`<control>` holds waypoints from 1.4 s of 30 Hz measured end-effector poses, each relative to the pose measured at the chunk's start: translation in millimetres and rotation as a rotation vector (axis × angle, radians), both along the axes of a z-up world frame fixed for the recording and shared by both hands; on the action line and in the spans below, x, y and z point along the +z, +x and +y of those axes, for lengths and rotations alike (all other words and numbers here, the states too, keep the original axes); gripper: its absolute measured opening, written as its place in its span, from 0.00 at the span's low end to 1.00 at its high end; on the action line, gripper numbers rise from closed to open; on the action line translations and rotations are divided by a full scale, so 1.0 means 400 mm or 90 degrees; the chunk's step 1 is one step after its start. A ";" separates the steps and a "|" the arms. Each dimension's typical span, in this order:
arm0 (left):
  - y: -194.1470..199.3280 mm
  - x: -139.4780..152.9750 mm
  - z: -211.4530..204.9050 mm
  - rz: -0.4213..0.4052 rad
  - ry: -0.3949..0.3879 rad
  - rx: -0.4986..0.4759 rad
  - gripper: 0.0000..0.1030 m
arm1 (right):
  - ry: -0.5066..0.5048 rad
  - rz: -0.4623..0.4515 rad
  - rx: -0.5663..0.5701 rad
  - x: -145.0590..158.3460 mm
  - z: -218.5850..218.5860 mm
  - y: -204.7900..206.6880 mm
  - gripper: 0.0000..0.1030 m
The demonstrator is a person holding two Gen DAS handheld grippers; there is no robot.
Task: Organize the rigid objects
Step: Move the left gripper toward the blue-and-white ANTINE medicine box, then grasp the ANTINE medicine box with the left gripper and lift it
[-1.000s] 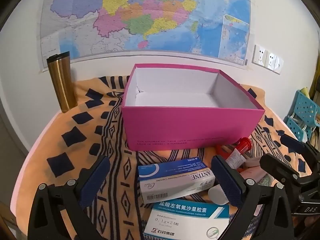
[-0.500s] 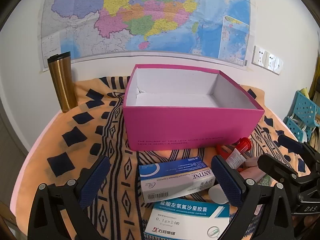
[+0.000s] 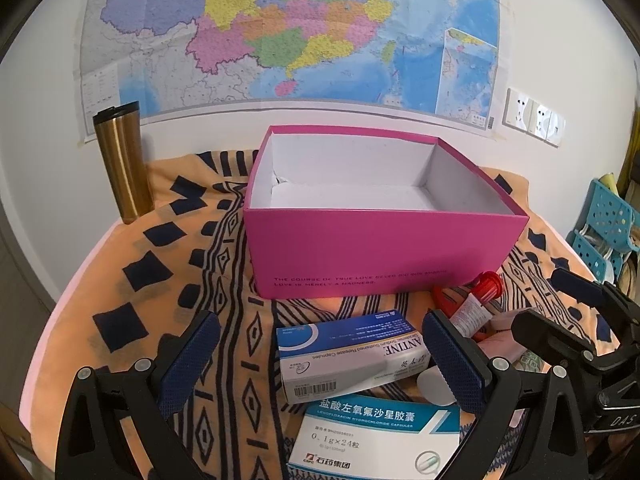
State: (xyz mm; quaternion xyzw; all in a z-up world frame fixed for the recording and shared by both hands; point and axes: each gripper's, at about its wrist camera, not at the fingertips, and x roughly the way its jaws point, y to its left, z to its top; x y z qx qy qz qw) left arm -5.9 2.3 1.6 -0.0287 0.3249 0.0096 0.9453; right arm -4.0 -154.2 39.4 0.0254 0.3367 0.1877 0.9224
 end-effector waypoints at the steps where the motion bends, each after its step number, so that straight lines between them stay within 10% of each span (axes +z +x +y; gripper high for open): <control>1: 0.000 -0.001 -0.001 0.000 0.000 0.000 1.00 | 0.000 0.001 0.001 0.000 0.000 0.001 1.00; 34: 0.015 -0.034 0.033 0.032 -0.009 -0.002 1.00 | 0.012 0.032 0.045 -0.009 0.026 0.027 0.95; 42: 0.012 -0.082 0.083 0.079 -0.036 -0.037 0.86 | 0.016 0.101 0.114 -0.043 0.084 0.073 0.70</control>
